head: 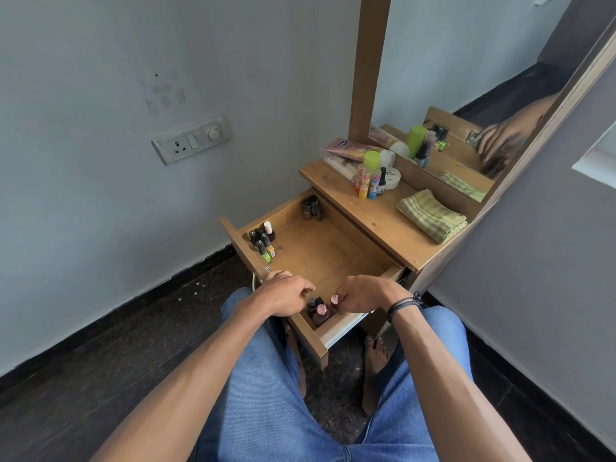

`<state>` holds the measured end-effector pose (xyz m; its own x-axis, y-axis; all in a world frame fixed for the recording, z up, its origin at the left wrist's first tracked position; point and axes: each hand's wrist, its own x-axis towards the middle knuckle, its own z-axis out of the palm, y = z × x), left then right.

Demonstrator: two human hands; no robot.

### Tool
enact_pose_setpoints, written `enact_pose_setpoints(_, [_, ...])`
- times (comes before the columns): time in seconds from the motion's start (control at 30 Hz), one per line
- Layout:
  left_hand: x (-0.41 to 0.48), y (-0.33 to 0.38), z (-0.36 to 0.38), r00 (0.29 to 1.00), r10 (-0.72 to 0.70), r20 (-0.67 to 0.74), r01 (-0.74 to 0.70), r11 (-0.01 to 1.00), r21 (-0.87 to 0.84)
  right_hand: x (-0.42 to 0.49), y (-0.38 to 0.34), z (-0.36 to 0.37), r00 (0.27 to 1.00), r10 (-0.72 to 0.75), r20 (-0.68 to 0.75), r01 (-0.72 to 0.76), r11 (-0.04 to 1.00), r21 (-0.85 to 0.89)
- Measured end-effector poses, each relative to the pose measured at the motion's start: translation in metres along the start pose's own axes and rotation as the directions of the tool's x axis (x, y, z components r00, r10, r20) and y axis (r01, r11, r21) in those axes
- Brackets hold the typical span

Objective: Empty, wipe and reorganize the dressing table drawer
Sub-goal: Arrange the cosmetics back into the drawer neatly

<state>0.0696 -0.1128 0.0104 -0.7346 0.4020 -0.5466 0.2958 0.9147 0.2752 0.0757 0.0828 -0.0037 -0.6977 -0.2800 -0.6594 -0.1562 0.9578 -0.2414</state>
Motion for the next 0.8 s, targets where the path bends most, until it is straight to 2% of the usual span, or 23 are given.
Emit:
enact_pose_setpoints(0.13, [0.010, 0.001, 0.011, 0.999, -0.012, 0.048, 0.006, 0.994, 0.111, -0.002, -0.002, 0.003, 1.000, -0.020, -0.017, 0.019, 0.996, -0.082])
enact_pose_setpoints(0.23, [0.012, 0.004, 0.017, 1.000, -0.007, 0.026, 0.003, 0.985, 0.170, 0.000, 0.002, 0.008, 0.998, -0.046, -0.044, 0.042, 0.995, -0.090])
enact_pose_setpoints(0.8, [0.008, 0.007, 0.019, 1.000, -0.017, -0.004, 0.017, 0.987, 0.160, 0.000, 0.011, 0.005, 0.994, -0.106, 0.027, 0.108, 0.992, -0.068])
